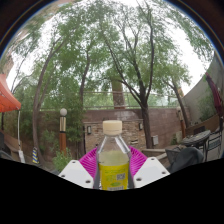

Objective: Pour water

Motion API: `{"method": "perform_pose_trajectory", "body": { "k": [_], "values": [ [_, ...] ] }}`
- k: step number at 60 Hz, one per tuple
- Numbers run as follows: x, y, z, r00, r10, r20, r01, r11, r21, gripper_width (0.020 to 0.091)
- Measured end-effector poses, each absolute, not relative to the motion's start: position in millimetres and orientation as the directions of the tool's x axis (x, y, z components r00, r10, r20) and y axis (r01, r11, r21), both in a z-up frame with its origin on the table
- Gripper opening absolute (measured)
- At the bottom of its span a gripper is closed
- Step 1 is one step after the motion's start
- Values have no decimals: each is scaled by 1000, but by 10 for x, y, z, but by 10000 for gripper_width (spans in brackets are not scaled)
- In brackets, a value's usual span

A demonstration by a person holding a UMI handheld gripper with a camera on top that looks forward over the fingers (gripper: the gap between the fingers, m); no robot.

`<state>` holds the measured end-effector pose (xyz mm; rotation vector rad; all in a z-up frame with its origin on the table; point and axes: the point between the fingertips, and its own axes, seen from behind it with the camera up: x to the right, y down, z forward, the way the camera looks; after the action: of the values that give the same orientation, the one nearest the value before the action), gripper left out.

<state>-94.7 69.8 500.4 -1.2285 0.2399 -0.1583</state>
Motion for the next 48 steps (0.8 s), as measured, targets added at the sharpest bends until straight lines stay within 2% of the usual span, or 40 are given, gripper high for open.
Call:
{"method": "perform_pose_trajectory", "body": {
  "k": [4, 5, 6, 9, 10, 14, 17, 18, 22, 24, 26, 30, 36, 38, 41, 42, 43, 45, 48],
  "values": [
    [-299, 894, 4348, 949, -313, -28, 41, 213, -976, 400],
    [-235, 914, 4285, 946, -324, -21, 42, 184, -982, 401],
    [-127, 928, 3960, 943, -332, -18, 36, 157, -987, 401],
    [200, 1038, 3577, 936, -352, -3, 27, 82, -996, 400],
    [265, 1026, 3321, 934, -357, 1, 25, 60, -998, 400],
    [534, 1093, 2874, 935, -355, 20, 14, -19, -1000, 401],
    [755, 1187, 2654, 935, -355, 17, -7, -67, -998, 401],
    [699, 1132, 2444, 935, -353, 13, -15, -76, -997, 401],
    [859, 1177, 2211, 939, -343, 6, -38, -122, -992, 402],
    [974, 1242, 2305, 940, -342, 1, -32, -89, -996, 402],
    [909, 1185, 2197, 940, -342, -10, -43, -90, -995, 402],
    [980, 1234, 2215, 941, -339, -20, -53, -87, -995, 420],
    [1209, 1478, 2350, 942, -336, -17, -50, -91, -995, 545],
    [1187, 1448, 2294, 942, -334, -17, -60, -119, -991, 597],
    [1065, 1370, 2059, 947, -321, -21, -87, -192, -977, 759],
    [1061, 1384, 2037, 949, -313, -25, -96, -212, -972, 826],
    [1062, 1395, 2041, 951, -309, -29, -102, -221, -970, 862],
    [1038, 1346, 2043, 949, -312, -34, -107, -220, -970, 845],
    [1067, 1350, 2202, 946, -322, -33, -103, -204, -973, 833]
  ]
}}
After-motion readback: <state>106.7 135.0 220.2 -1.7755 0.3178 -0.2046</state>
